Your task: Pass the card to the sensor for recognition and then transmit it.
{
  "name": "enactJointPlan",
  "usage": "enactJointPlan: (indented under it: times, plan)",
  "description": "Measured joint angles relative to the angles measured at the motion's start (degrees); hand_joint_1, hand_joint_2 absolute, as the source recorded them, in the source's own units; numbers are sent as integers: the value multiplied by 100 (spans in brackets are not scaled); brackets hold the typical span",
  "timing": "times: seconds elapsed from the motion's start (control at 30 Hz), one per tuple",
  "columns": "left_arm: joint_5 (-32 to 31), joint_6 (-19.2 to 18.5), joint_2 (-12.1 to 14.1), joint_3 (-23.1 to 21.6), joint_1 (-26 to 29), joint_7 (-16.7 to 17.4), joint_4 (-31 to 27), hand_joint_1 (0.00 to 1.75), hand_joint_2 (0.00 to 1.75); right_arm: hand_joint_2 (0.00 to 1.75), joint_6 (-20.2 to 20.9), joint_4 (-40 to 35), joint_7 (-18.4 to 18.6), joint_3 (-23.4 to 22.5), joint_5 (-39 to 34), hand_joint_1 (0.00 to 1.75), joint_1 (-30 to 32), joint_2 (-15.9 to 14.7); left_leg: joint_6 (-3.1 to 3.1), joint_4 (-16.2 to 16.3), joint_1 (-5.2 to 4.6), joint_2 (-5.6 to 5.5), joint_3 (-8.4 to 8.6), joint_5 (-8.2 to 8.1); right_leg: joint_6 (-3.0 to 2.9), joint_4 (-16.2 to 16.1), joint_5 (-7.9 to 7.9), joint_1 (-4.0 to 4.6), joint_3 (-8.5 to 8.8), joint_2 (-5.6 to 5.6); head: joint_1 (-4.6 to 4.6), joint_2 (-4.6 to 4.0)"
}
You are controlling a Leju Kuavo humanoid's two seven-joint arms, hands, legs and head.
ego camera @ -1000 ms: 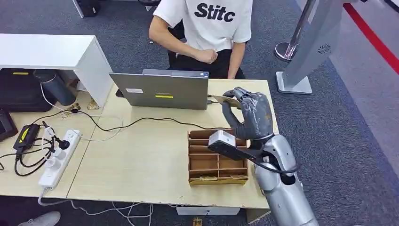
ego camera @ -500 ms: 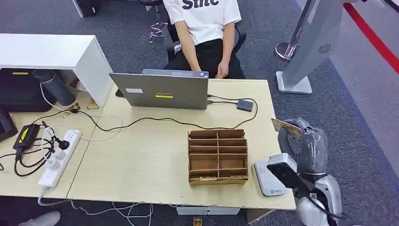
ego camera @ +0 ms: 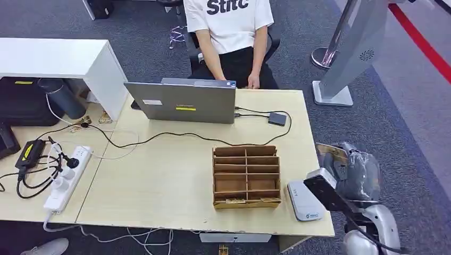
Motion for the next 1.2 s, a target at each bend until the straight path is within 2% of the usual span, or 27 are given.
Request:
enactJointPlan:
  times: [0.1,0.3,0.53,0.8,1.07,1.2]
  plan:
    - [-4,-4,0,50,-9,11,-61,0,175,175,329,297,452,249,375,175,-37,-107,0,0,0,0,0,0,0,0,0,0,0,0,0,0]
    - [-15,9,72,142,-19,55,-75,0,175,175,1107,790,1081,868,406,175,-137,-516,0,0,0,-2,-1,0,0,0,0,0,1,-1,2,0]
    - [-15,46,144,212,-51,98,-75,0,175,175,1410,1189,1280,1359,347,175,-261,-809,0,0,0,-7,-1,0,0,0,0,0,1,-3,2,0]
    - [-15,46,179,232,-60,100,-74,0,175,175,1467,1388,1325,1561,310,175,-334,-942,0,0,0,-5,-1,0,0,0,0,0,1,-2,0,0]
    - [-18,138,275,232,-66,125,-68,0,175,175,1830,1815,1474,1867,71,175,-559,-1106,0,0,-1,-3,0,0,0,0,0,1,0,-2,2,0]
    - [-13,201,310,232,-69,131,-53,0,175,175,1839,2020,1777,1998,237,175,-669,-1130,0,0,0,-3,0,1,0,1,0,1,0,-1,0,0]
